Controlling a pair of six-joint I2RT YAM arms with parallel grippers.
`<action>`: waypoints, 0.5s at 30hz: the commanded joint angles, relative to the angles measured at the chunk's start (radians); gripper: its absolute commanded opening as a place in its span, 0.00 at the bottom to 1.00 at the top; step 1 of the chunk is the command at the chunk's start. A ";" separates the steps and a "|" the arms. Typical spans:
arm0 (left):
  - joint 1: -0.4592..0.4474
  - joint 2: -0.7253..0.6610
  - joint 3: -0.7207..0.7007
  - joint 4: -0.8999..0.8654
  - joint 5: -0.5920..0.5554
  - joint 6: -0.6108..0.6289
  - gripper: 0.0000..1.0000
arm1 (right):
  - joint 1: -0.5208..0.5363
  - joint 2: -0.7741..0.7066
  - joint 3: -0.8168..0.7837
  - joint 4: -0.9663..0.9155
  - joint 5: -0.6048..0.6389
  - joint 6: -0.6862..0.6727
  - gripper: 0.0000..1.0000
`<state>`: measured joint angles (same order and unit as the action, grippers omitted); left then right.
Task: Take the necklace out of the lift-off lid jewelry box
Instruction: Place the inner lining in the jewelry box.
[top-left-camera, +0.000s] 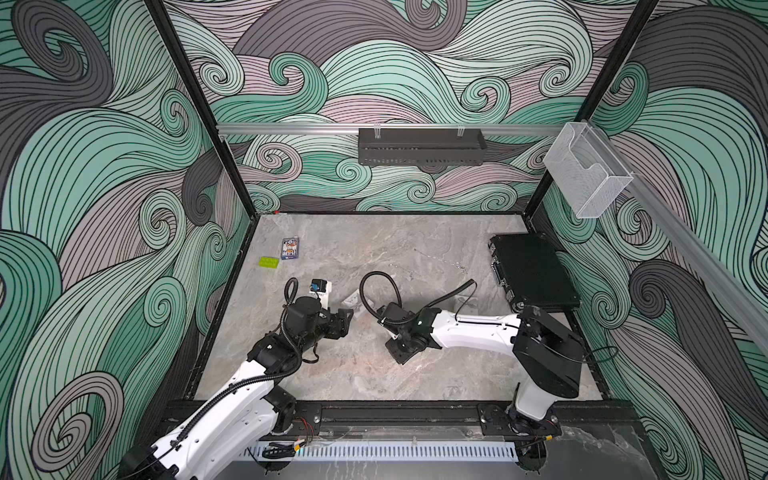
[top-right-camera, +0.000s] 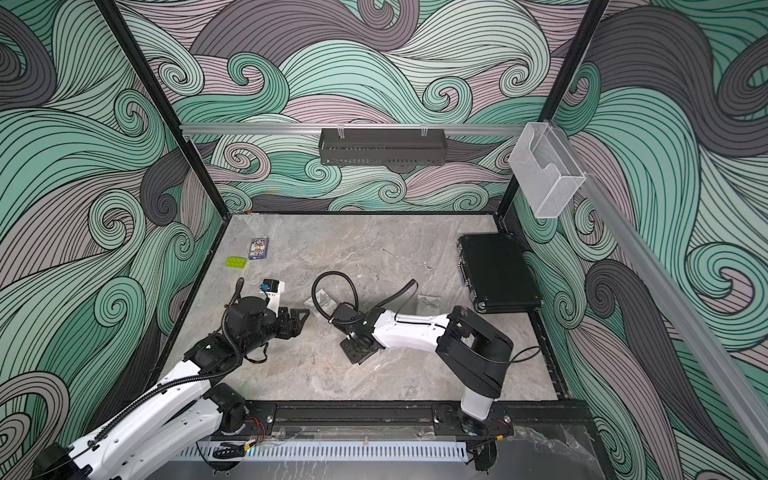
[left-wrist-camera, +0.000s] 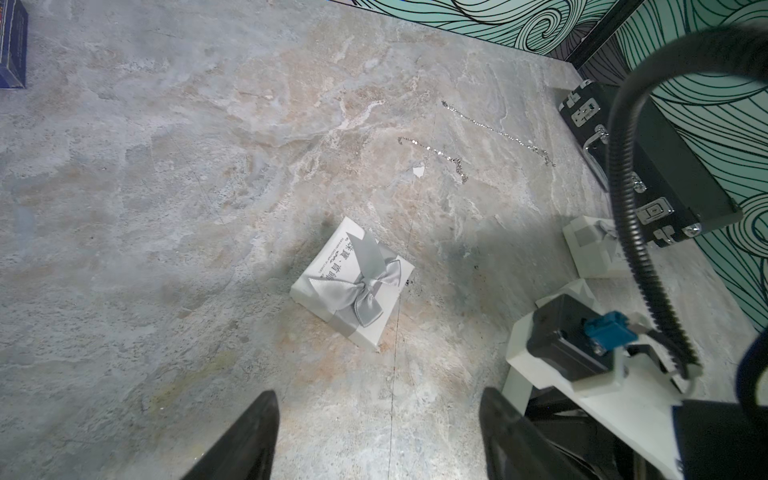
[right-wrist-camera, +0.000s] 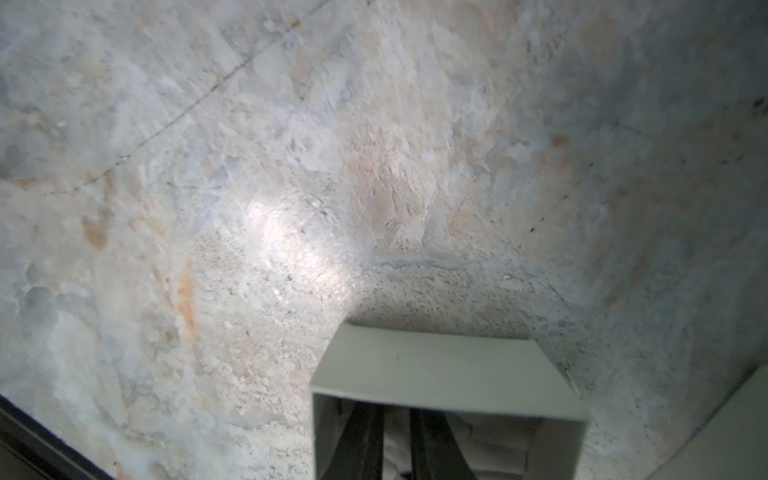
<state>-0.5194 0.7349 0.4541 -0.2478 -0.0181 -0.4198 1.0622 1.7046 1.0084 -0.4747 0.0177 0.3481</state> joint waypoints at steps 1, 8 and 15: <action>0.005 -0.006 0.031 -0.011 -0.001 -0.010 0.75 | -0.029 -0.120 -0.019 -0.023 -0.001 -0.013 0.33; 0.005 0.004 0.029 -0.015 0.003 -0.002 0.76 | -0.140 -0.348 -0.087 -0.069 0.010 -0.020 0.65; 0.005 0.016 0.018 0.003 0.087 -0.006 0.76 | -0.329 -0.449 -0.169 -0.161 0.123 -0.026 0.85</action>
<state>-0.5194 0.7433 0.4541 -0.2481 0.0200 -0.4198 0.7750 1.2526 0.8692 -0.5621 0.0807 0.3298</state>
